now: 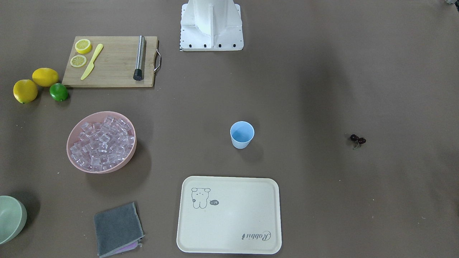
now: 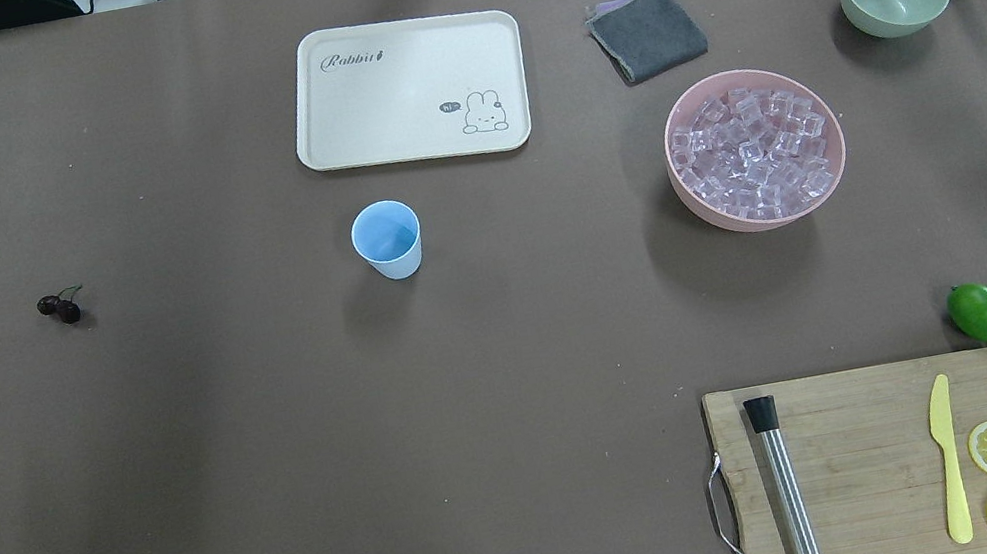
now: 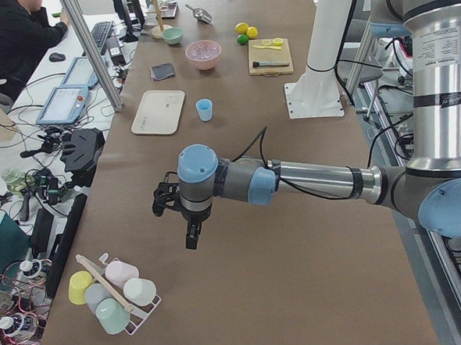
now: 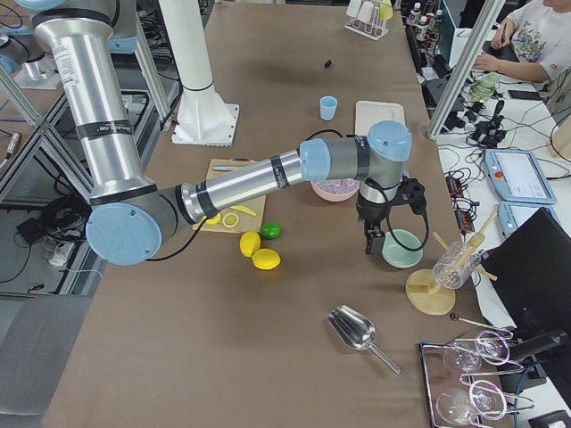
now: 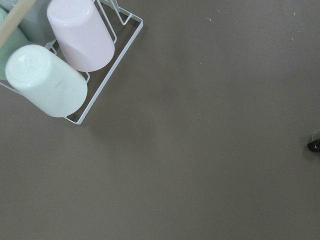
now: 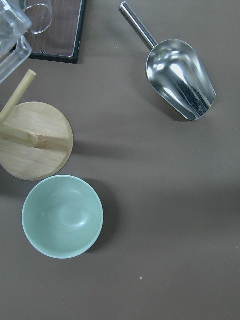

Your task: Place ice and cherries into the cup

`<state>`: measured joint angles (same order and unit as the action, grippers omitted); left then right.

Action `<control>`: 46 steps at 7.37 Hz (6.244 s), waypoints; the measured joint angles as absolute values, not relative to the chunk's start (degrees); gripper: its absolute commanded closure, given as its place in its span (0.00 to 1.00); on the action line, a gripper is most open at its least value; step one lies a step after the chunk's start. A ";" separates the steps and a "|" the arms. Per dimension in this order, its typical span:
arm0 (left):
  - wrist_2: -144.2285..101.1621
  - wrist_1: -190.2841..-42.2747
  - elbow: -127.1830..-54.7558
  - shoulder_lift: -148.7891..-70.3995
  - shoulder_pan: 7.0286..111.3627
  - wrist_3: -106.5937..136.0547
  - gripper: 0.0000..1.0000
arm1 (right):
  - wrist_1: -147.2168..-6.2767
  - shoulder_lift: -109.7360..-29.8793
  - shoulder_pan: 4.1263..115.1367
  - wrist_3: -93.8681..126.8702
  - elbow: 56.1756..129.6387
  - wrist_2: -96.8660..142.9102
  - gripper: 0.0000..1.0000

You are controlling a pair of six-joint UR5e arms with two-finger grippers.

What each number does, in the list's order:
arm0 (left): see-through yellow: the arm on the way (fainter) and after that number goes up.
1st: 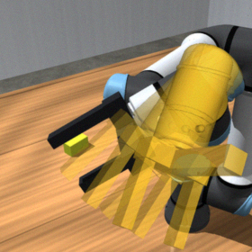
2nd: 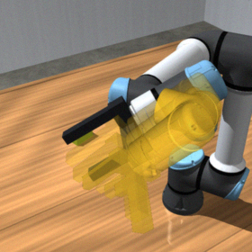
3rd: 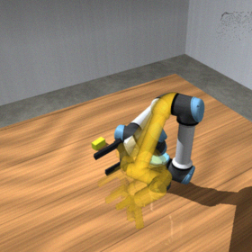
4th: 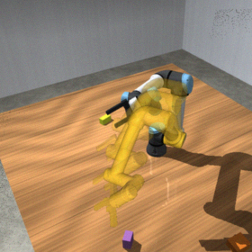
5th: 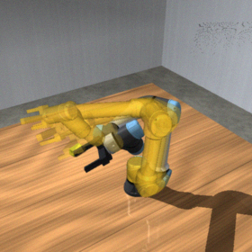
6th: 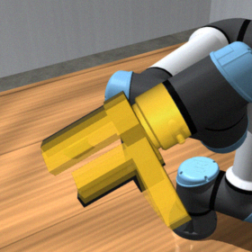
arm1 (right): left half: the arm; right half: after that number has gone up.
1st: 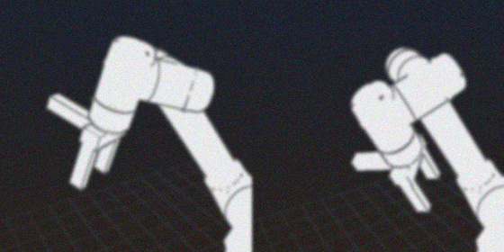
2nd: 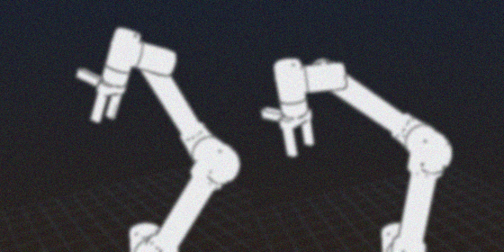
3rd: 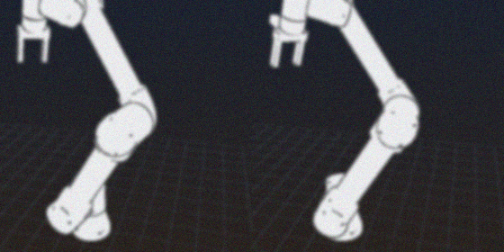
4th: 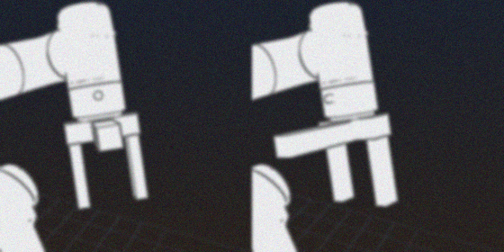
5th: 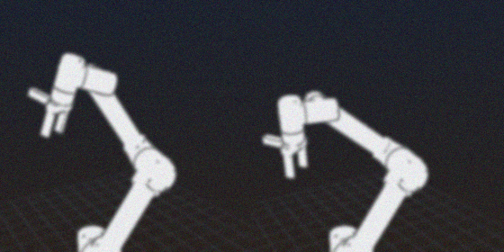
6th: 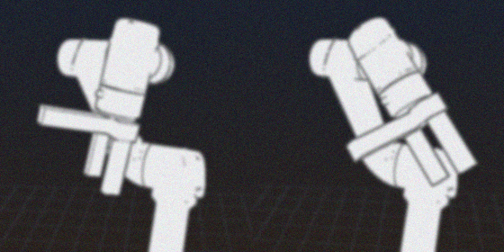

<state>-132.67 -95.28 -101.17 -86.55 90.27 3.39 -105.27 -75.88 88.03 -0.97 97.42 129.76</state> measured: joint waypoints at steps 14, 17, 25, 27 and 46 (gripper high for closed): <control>-131.58 -97.59 -97.61 -90.48 89.55 4.75 0.02 | -85.48 -67.24 49.95 27.74 103.53 120.29 0.05; -131.63 -100.66 -94.48 -91.13 88.57 5.93 0.02 | -77.91 -67.07 48.85 27.52 95.87 117.62 0.27; -131.58 -101.16 -90.76 -93.66 88.51 7.22 0.02 | -76.46 -69.32 47.32 27.35 94.24 115.30 0.37; -131.57 -101.16 -90.63 -93.59 88.48 7.10 0.02 | -76.43 -69.19 47.02 27.26 94.19 114.51 0.61; -131.72 -104.19 -89.82 -94.04 88.45 7.32 0.02 | -94.73 -32.56 34.75 48.04 85.07 106.73 1.00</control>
<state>-131.72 -104.19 -89.82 -94.04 88.45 7.32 -94.73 -32.56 34.75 48.04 85.07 106.73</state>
